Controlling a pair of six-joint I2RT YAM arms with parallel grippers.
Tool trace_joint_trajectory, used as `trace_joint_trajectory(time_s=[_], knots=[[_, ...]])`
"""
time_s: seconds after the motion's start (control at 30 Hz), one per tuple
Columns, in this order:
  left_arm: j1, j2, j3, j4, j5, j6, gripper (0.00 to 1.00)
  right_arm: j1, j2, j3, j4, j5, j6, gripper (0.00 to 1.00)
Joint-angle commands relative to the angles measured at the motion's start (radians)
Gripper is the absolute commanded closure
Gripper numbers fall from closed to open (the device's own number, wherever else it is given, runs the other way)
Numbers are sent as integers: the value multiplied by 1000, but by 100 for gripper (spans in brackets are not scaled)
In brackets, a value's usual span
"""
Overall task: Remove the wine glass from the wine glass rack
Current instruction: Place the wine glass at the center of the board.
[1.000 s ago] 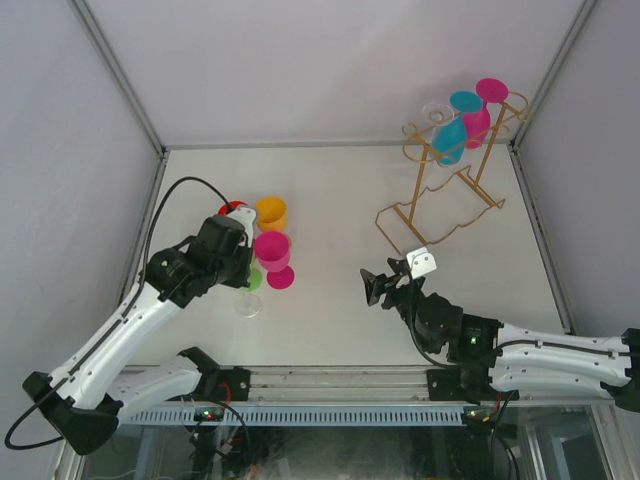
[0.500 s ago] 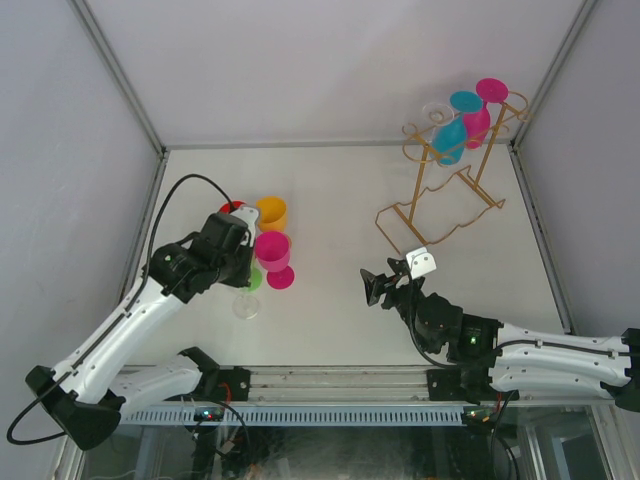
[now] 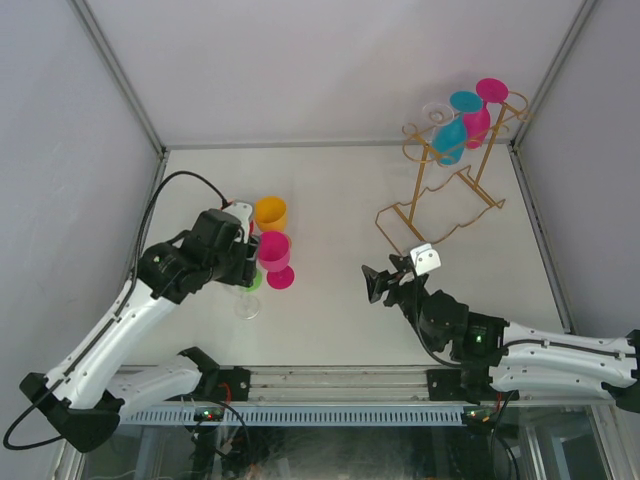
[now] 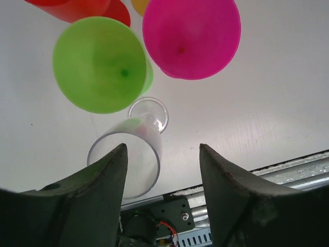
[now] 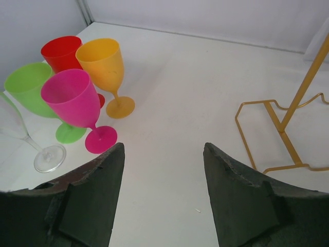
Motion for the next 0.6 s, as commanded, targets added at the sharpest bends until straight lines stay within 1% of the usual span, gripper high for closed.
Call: trace_joint_trajectory(time_s=[0.0, 0.07, 0.17, 0.23, 0.33, 0.43, 0.57], knots=[[-2, -30, 96, 7, -19, -4, 36, -2, -27, 61, -7, 2, -28, 37], [-2, -47, 119, 13, -17, -8, 33, -4, -36, 85, -39, 3, -28, 37], [-2, -94, 128, 52, -42, -21, 24, -19, -39, 156, -108, 13, 4, 35], [-2, -135, 112, 88, -57, -29, 21, -47, -37, 212, -163, -6, 38, 35], [-2, -168, 82, 125, -63, -46, 18, -110, -27, 299, -202, -74, 41, 35], [-2, -183, 56, 140, -77, -66, 15, -189, -3, 396, -227, -129, 10, 35], [-2, -205, 11, 186, -61, -86, 13, -337, 44, 520, -272, -199, 11, 36]])
